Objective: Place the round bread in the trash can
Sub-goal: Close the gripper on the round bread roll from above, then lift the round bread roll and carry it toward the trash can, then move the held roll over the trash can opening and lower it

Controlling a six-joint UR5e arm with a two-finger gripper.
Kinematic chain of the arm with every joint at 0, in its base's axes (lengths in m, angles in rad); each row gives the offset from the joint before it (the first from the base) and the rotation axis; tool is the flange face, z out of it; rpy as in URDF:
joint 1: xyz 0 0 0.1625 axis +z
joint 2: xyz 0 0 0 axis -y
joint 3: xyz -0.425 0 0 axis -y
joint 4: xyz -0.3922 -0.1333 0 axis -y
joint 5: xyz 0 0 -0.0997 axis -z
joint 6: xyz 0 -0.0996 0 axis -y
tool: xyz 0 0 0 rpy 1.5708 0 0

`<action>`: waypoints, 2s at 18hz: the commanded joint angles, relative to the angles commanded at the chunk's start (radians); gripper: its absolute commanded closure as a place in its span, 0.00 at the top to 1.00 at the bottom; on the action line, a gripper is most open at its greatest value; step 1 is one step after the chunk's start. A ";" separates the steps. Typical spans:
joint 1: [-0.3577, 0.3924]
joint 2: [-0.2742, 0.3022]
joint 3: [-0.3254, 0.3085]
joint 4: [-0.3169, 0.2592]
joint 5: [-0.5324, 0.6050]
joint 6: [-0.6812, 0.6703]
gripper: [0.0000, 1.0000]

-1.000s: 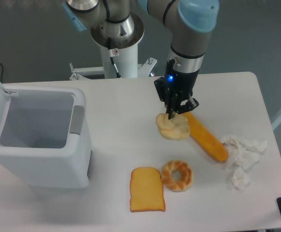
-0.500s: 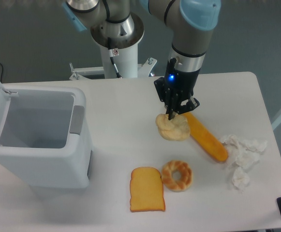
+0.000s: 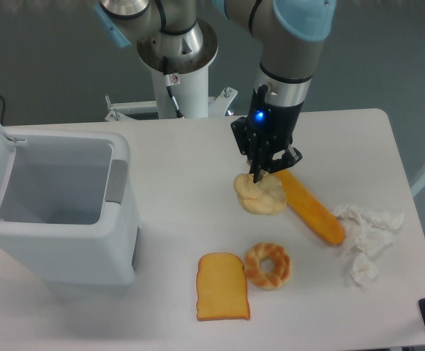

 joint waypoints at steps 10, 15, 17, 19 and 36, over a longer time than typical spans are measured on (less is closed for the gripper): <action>-0.012 0.002 0.021 0.008 -0.106 -0.152 0.02; -0.018 0.029 0.021 0.008 -0.219 -0.302 0.02; -0.037 0.041 0.023 0.008 -0.235 -0.330 0.02; -0.051 0.055 0.021 0.009 -0.267 -0.386 0.02; -0.213 0.104 0.008 0.041 -0.434 -0.696 0.03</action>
